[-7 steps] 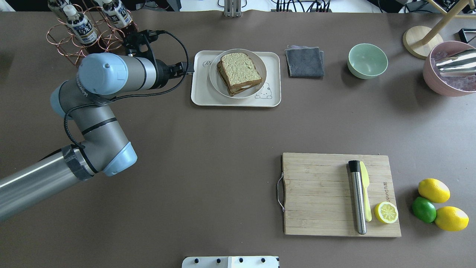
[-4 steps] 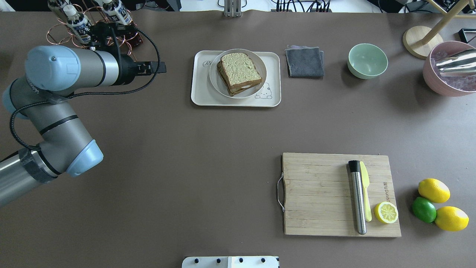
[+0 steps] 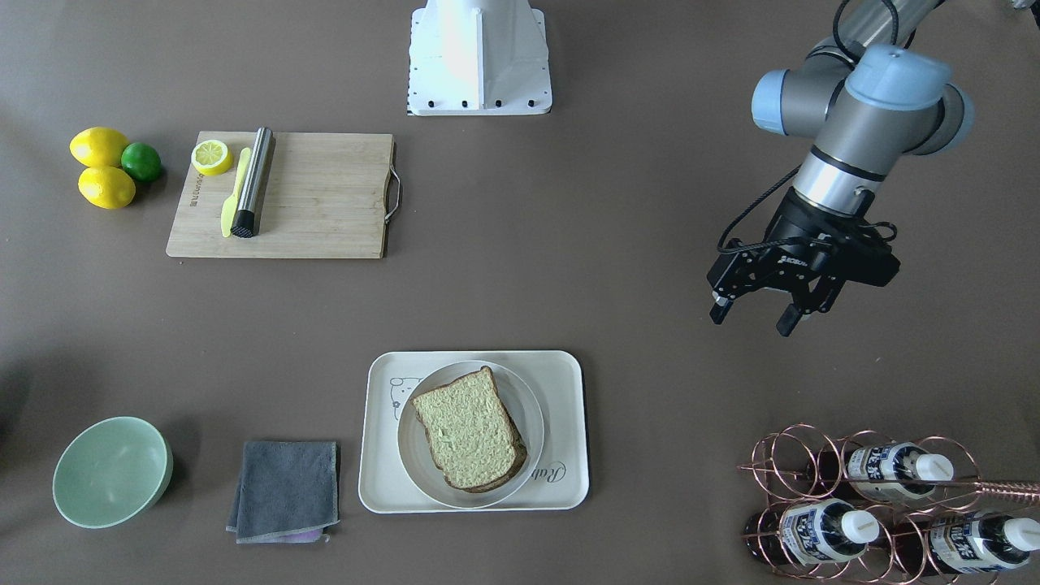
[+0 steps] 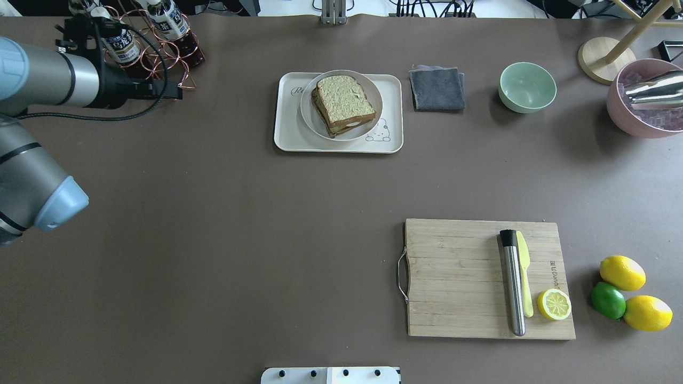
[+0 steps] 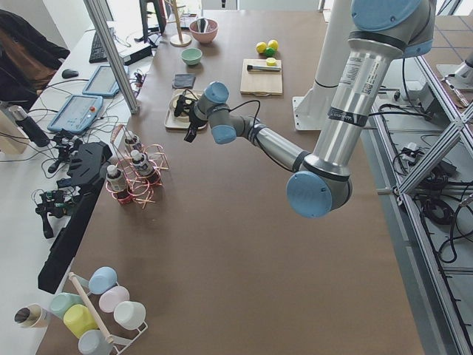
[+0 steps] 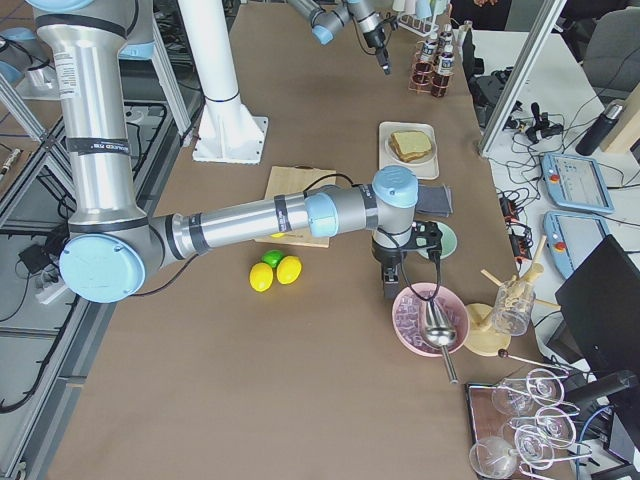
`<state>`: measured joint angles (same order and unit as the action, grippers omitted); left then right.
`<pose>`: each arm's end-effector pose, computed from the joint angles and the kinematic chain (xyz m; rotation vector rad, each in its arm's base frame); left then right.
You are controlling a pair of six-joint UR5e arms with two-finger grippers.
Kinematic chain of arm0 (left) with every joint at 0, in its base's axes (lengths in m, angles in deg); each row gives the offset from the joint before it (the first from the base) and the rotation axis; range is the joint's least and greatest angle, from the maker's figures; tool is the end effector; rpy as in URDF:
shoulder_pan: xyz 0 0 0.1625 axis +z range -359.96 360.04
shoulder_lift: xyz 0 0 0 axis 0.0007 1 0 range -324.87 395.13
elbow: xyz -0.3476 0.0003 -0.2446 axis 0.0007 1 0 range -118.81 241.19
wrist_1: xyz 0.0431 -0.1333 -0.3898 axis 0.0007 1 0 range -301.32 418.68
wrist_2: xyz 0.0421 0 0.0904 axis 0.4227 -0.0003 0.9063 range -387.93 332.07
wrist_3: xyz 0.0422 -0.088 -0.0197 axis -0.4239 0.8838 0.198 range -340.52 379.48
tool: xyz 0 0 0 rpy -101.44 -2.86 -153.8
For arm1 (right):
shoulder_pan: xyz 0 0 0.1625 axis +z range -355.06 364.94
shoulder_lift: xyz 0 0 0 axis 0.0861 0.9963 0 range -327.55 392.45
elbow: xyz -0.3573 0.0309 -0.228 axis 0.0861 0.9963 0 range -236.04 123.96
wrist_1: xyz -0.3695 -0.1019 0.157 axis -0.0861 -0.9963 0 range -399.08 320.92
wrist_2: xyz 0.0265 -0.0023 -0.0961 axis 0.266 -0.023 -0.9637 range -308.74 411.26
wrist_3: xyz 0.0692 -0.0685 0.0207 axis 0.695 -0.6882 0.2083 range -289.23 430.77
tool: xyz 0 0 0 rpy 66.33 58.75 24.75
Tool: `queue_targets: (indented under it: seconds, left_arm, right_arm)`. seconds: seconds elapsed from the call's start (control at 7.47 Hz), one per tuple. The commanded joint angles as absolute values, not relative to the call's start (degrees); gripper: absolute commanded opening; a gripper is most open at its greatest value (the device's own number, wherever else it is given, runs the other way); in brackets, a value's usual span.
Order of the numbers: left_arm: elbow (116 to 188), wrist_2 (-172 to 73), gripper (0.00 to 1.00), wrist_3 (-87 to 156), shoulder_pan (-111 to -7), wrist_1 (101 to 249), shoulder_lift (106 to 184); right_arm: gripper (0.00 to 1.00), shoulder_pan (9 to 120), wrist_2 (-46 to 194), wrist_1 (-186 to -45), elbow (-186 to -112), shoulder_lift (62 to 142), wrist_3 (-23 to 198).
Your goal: Make sandwich and place on tray
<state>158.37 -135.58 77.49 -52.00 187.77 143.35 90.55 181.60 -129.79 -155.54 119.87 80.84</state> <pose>0.2976 -0.5489 0.3489 0.5427 1.0128 -0.1373 0.0293 -0.5191 0.5598 0.1001 -0.7198 0.0249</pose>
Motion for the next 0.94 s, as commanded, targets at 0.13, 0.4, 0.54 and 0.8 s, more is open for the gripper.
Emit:
queue_targets:
  seconds: [0.13, 0.4, 0.54, 0.8]
  left_arm:
    - [157.5, -156.9, 0.98, 41.8, -71.8, 168.4, 139.0]
    - [157.3, -155.3, 0.98, 27.5, -77.1, 163.4, 134.1]
    - [157.1, -155.3, 0.98, 23.0, -79.5, 162.8, 132.0]
    - [157.5, -155.6, 0.98, 22.2, -83.2, 157.1, 130.9]
  right_arm:
    - [0.99, 97.3, 184.8, -129.8, -155.6, 124.6, 72.7]
    - [0.99, 99.1, 185.0, -129.8, -155.5, 126.3, 69.6]
    - [0.99, 99.5, 185.1, -129.8, -155.4, 127.0, 68.8]
    - [0.99, 99.7, 186.7, -129.5, -155.4, 129.6, 67.0]
